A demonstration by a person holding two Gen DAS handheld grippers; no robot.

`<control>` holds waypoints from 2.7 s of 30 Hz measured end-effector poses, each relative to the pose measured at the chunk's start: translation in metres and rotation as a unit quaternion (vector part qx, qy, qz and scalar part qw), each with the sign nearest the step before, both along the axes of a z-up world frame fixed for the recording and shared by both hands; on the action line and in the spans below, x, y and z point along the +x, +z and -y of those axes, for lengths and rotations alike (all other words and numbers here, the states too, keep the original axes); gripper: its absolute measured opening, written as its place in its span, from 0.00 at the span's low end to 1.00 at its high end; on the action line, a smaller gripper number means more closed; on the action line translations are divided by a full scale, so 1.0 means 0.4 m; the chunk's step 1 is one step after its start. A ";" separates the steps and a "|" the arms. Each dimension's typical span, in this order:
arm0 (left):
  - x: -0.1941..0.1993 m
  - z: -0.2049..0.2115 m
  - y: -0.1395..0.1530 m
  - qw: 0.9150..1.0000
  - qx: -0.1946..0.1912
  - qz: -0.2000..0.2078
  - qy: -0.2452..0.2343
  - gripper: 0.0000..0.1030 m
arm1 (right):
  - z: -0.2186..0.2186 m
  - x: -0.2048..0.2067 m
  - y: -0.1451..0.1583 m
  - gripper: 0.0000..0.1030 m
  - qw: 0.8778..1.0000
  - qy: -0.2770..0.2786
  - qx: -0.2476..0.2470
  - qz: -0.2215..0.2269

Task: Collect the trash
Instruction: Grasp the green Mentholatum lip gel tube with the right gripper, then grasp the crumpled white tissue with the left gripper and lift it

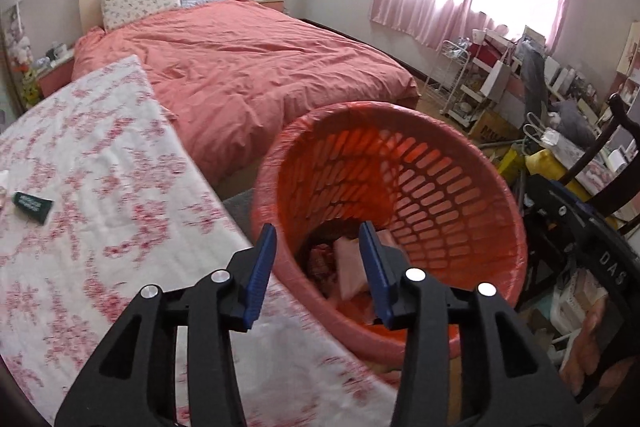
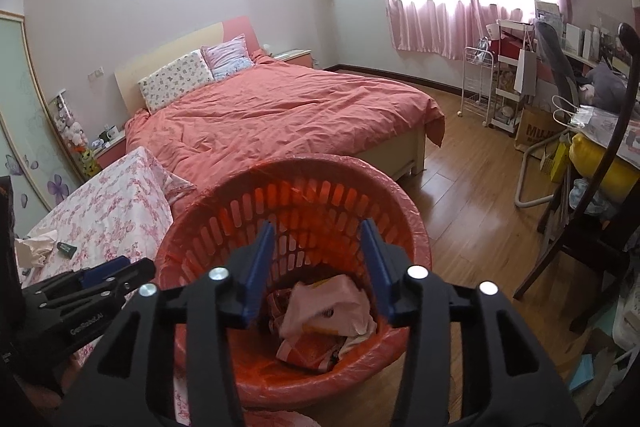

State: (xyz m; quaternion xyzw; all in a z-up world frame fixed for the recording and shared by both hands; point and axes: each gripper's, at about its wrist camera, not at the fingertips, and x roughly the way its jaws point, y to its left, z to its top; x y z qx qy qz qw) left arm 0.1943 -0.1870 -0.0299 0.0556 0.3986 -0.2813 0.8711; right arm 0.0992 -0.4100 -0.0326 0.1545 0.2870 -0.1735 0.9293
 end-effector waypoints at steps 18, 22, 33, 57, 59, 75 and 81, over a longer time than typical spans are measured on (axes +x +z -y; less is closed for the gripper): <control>0.012 -0.477 0.040 0.982 0.030 0.032 0.186 0.67 | -0.338 0.133 0.054 0.70 0.989 0.147 -0.026 -0.010; 0.006 -0.618 0.045 0.971 0.024 0.030 0.237 0.67 | -0.464 0.191 0.059 0.70 0.980 0.196 -0.017 -0.014; -0.006 -0.922 0.049 0.939 0.006 0.024 0.342 0.67 | -0.804 0.436 -0.002 0.47 0.946 0.316 -0.012 -0.079; 0.026 -1.045 0.003 0.928 -0.006 -0.009 0.373 0.67 | -0.914 0.581 -0.074 0.20 0.929 0.335 -0.078 -0.134; 0.026 -1.042 0.004 0.929 -0.007 -0.008 0.371 0.67 | -0.912 0.577 -0.073 0.20 0.930 0.335 -0.078 -0.133; 0.055 -1.016 0.050 0.931 -0.018 0.011 0.364 0.66 | -0.877 0.527 -0.066 0.19 0.936 0.324 -0.065 -0.120; 0.085 -0.957 0.077 0.937 -0.028 0.020 0.347 0.66 | -0.845 0.502 -0.065 0.19 0.939 0.318 -0.061 -0.116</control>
